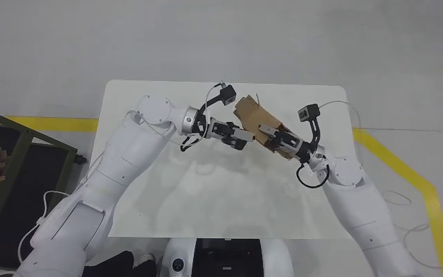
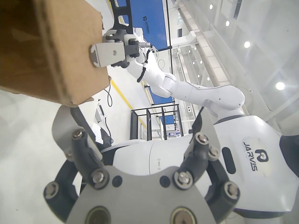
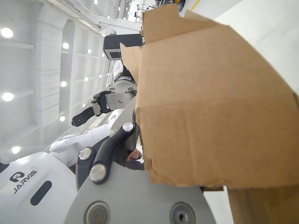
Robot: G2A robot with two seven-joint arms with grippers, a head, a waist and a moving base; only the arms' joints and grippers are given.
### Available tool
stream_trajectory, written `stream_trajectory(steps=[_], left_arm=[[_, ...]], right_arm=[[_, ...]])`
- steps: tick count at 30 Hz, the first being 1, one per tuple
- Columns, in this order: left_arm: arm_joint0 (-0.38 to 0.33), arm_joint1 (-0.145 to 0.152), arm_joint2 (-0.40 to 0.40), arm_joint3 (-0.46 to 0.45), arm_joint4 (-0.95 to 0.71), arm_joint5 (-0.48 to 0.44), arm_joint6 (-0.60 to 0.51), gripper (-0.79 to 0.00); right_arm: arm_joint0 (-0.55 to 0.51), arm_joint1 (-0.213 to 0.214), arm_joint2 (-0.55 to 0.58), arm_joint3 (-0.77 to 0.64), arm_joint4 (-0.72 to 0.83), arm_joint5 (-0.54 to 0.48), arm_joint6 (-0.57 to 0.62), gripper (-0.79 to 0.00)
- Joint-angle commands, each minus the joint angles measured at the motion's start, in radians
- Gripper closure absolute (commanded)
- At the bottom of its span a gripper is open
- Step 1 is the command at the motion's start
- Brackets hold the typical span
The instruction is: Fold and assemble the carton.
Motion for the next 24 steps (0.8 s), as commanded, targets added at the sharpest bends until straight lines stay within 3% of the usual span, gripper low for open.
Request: stream_trajectory(steps=[1,16,24], left_arm=[[-0.001,0.000,0.000,0.001,0.001,-0.001,-0.001,-0.785],[0.002,-0.003,-0.001,-0.001,-0.005,-0.001,-0.011,-0.785],[0.016,0.014,-0.063,0.011,-0.015,-0.005,-0.018,-0.785]], right_arm=[[-0.002,-0.001,-0.005,0.002,-0.001,0.001,0.002,0.000],[0.006,-0.009,-0.009,0.014,0.002,-0.010,0.001,0.000],[0.007,0.003,0.043,0.044,0.023,-0.025,0.086,0.000]])
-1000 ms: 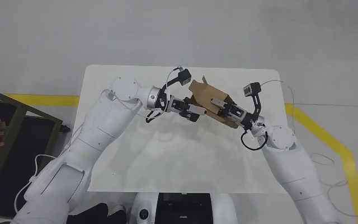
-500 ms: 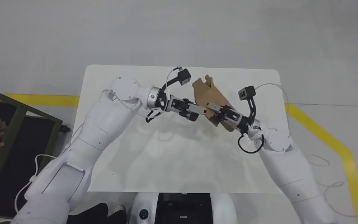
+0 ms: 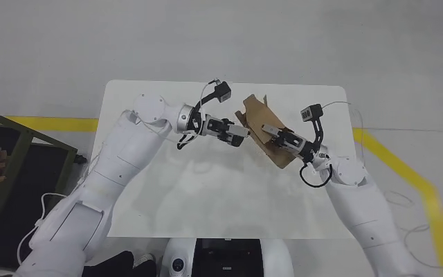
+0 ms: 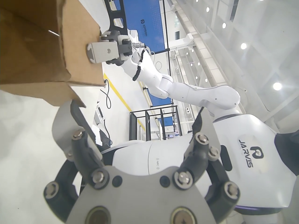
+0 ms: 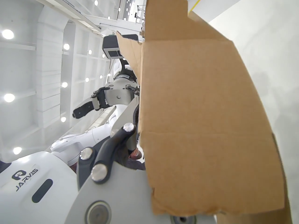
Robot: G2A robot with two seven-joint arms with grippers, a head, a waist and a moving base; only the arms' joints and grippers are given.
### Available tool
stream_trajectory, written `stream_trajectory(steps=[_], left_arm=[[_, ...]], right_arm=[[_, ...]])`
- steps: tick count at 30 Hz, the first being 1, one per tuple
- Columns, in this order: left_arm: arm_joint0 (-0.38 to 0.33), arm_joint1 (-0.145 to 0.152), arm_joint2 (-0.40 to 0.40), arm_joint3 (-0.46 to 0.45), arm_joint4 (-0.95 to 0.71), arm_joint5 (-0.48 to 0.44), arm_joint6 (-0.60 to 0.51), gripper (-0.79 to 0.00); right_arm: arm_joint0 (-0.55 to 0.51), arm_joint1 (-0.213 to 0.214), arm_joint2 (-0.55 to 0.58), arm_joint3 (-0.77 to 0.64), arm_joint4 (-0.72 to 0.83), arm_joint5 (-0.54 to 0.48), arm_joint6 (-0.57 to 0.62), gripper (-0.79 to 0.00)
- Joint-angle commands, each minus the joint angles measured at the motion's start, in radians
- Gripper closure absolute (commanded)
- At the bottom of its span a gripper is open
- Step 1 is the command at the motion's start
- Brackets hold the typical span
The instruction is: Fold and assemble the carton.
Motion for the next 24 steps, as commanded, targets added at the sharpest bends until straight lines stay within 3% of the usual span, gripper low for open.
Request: stream_trajectory(steps=[1,15,24], left_arm=[[0.008,0.007,-0.025,0.003,0.000,0.000,0.004,-0.785],[0.095,0.049,-0.152,0.001,0.038,-0.028,0.026,-0.785],[0.141,0.059,-0.193,0.011,-0.020,-0.077,0.021,-0.785]], right_arm=[[-0.002,0.005,0.017,0.006,0.009,-0.005,0.039,0.000],[0.034,0.037,0.052,0.061,0.057,0.040,0.476,0.000],[0.084,0.045,0.040,0.046,0.082,0.083,0.566,0.000]])
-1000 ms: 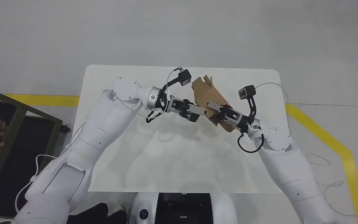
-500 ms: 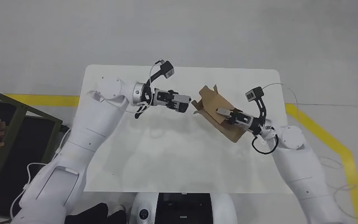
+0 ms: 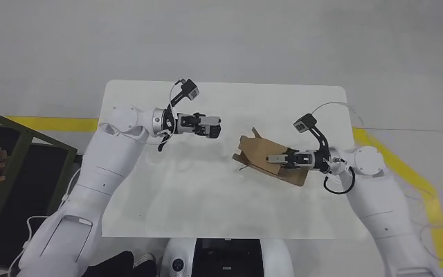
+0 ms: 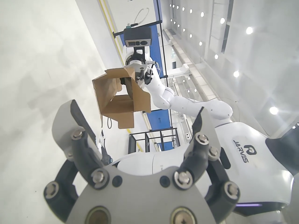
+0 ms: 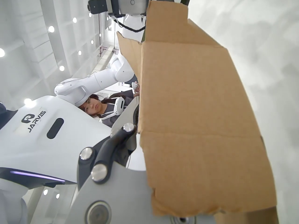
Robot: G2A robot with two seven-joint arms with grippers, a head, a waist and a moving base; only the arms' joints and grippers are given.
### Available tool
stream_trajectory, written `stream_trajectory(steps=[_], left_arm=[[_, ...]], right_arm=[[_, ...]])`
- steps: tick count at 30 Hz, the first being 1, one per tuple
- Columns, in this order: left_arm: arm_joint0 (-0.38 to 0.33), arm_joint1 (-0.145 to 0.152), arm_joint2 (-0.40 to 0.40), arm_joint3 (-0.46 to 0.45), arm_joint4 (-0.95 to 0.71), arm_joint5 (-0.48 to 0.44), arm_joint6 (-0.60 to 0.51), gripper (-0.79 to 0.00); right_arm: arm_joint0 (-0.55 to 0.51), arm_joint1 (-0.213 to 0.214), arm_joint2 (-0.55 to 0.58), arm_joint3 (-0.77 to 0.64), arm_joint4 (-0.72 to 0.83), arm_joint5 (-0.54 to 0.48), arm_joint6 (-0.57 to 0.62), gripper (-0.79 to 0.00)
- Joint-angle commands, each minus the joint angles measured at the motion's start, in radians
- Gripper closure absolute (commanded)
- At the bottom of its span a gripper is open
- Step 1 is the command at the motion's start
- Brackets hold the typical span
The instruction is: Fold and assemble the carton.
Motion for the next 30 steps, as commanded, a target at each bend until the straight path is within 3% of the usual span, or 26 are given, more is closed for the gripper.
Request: stream_trajectory(steps=[1,13,20,30], left_arm=[[0.009,0.004,-0.014,-0.008,-0.001,-0.021,-0.005,-0.785],[0.013,0.007,-0.018,-0.018,0.007,-0.032,-0.016,-0.785],[0.049,0.004,-0.001,0.000,0.026,0.021,0.087,-0.785],[0.047,-0.004,0.048,0.061,0.054,0.087,0.109,-0.785]], right_arm=[[0.017,0.002,0.000,0.000,0.006,0.011,0.011,0.000],[0.034,0.003,0.001,0.000,0.020,0.014,0.014,0.000],[0.013,0.005,0.004,-0.028,0.004,0.019,-0.028,0.000],[0.050,0.014,0.020,-0.056,0.008,0.035,0.003,0.000]])
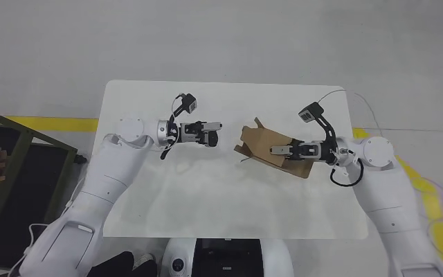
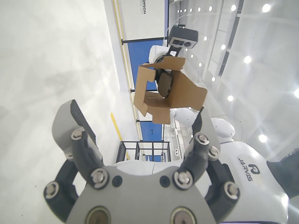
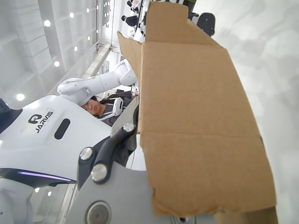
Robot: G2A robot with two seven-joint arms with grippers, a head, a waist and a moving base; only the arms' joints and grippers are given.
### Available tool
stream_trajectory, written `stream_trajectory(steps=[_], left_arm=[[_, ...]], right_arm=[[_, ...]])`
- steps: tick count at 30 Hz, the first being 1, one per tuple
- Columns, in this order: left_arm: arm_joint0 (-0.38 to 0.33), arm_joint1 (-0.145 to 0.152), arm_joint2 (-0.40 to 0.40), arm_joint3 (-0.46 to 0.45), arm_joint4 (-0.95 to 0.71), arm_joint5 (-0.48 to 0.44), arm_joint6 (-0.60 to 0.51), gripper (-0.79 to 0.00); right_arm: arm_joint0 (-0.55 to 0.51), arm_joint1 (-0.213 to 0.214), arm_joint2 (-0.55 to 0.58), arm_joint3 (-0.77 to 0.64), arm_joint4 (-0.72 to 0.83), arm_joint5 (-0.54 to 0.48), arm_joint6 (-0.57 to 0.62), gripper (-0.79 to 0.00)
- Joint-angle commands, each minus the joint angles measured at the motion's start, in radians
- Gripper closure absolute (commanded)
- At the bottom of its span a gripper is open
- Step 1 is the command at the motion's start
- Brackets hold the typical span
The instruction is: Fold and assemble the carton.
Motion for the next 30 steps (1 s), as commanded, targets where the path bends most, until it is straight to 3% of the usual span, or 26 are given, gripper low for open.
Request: stream_trajectory(steps=[1,19,30], left_arm=[[-0.005,-0.002,0.008,0.004,0.003,0.012,0.000,-0.785],[-0.086,-0.044,0.142,0.044,0.015,0.029,-0.016,-0.785],[-0.106,-0.055,0.162,0.049,0.002,0.004,-0.048,-0.785]], right_arm=[[0.012,0.000,-0.004,-0.005,0.010,-0.002,0.008,0.000],[0.060,-0.006,-0.041,-0.020,0.092,-0.010,0.028,0.000],[0.085,-0.016,-0.090,0.005,0.092,-0.018,0.012,0.000]])
